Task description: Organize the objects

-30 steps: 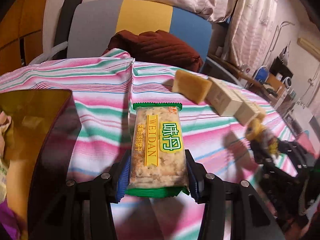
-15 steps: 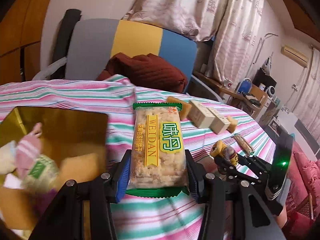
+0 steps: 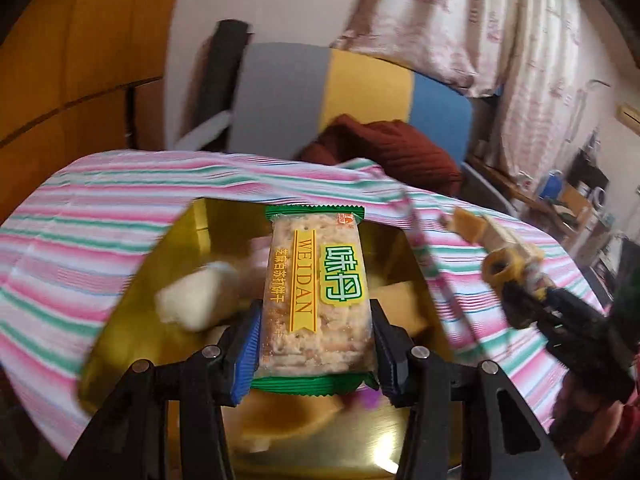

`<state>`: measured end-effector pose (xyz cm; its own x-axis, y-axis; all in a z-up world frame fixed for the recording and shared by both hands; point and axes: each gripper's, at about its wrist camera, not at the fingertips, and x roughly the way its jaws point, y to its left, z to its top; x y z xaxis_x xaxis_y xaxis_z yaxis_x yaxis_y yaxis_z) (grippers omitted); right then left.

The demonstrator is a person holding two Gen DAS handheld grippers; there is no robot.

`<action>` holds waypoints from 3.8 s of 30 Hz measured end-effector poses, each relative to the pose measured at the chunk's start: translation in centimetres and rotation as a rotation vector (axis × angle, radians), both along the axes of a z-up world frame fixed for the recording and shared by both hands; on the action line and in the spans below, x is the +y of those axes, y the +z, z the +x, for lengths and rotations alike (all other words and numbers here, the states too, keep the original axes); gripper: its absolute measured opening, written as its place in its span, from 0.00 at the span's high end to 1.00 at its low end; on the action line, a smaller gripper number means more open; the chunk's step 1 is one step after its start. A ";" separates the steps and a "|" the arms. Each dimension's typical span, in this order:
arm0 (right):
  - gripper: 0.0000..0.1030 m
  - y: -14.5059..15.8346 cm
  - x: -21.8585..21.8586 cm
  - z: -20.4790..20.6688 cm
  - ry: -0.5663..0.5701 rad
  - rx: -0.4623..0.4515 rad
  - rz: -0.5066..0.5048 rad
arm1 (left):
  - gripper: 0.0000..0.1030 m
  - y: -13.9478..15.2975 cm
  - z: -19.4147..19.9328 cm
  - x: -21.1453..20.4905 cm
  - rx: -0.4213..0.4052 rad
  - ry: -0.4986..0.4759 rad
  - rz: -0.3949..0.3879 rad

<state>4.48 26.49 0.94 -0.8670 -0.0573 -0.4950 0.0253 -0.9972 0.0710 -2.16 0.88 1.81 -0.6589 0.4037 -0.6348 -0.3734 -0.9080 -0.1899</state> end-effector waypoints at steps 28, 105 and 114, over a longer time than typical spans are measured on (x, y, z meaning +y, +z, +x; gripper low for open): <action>0.51 -1.2 -7.8 -13.6 0.105 -0.212 -0.074 | 0.52 -5.3 -3.6 -7.1 -0.209 0.129 -0.103; 0.20 -2.4 29.9 5.9 -0.682 -0.161 -0.029 | 0.45 -0.5 5.7 15.6 -0.114 -0.363 0.044; 0.21 -5.2 36.3 3.3 -0.721 -0.324 -0.030 | 0.45 -1.3 5.5 18.5 -0.165 -0.401 0.040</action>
